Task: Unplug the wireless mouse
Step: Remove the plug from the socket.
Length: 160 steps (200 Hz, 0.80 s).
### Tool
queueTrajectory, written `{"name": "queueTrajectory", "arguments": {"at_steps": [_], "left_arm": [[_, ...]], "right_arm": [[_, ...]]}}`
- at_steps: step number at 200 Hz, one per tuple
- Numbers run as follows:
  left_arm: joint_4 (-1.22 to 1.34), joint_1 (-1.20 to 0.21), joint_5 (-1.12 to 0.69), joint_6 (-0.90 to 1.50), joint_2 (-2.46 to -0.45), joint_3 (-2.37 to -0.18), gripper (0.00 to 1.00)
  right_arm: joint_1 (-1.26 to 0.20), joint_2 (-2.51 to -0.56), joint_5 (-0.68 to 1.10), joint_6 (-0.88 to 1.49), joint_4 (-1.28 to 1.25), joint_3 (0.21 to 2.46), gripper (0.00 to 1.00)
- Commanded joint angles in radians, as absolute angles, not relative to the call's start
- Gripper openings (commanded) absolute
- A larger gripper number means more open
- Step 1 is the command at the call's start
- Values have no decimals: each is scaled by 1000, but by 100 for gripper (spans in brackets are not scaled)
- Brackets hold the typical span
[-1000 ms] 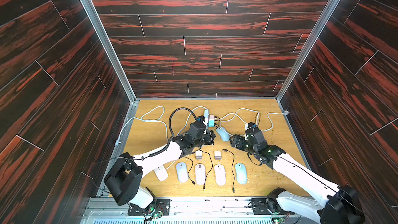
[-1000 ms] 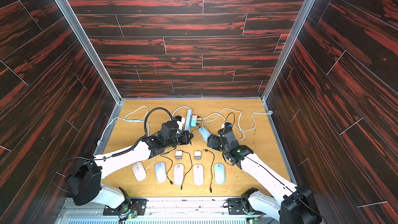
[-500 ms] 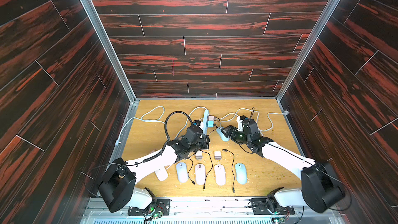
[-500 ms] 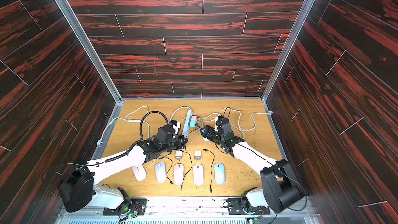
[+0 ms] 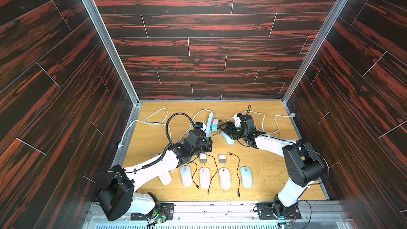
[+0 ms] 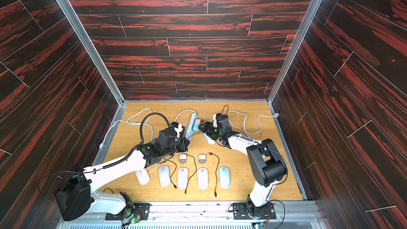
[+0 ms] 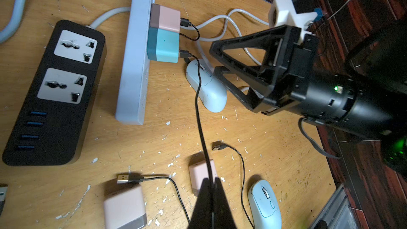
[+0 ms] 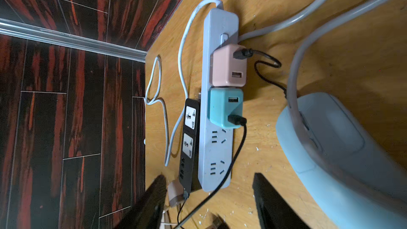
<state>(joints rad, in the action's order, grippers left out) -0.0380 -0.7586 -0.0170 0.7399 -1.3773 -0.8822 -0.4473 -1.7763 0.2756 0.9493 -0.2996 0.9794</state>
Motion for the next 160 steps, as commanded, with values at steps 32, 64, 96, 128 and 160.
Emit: {"name": "queueTrajectory", "arguments": {"at_steps": [32,64,96,128,160], "left_arm": [[-52,-758,-11,732,-1357,-882,0],[-51,-758,-11,734,-1361,-883,0],[-46,-758,-20,736,-1372,-894,0],[-48,-758,-25,733,-1377,-906,0],[-57,-758,-23,731,-1377,-909,0]], "right_arm": [[-428,-1925,311,964,-329,1091,62],[-425,-1995,391,966,-331,1164,60],[-424,-2036,409,981,-308,1203,59],[-423,-2067,434,984,-282,1238,56],[-423,-2108,483,992,-286,1276,52]]}}
